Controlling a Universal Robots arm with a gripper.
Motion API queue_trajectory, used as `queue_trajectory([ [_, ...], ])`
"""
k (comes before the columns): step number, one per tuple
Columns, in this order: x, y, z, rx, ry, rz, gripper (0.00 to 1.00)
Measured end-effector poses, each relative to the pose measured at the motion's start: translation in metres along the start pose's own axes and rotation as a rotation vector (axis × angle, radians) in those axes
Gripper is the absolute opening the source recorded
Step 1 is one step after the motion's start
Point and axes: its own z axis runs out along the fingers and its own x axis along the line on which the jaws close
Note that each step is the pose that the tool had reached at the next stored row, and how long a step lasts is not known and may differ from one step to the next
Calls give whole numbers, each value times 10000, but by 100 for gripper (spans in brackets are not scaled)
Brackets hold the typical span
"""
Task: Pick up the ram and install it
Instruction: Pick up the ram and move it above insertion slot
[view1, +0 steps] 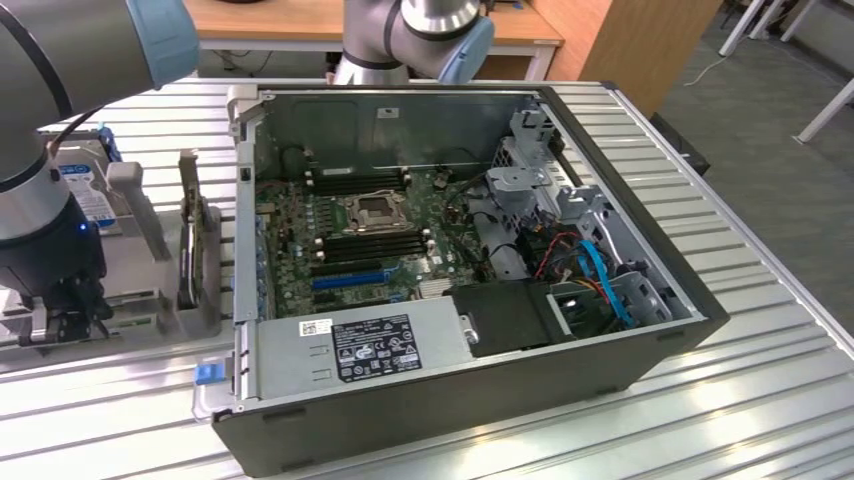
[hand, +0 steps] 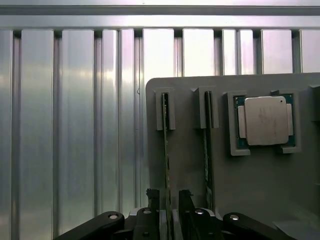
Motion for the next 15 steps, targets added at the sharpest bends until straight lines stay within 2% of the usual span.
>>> queue_trajectory([
  [5,2,-3,59,-3,3,-1,29],
  [15,1,-6,59,-4,7,-81,29],
])
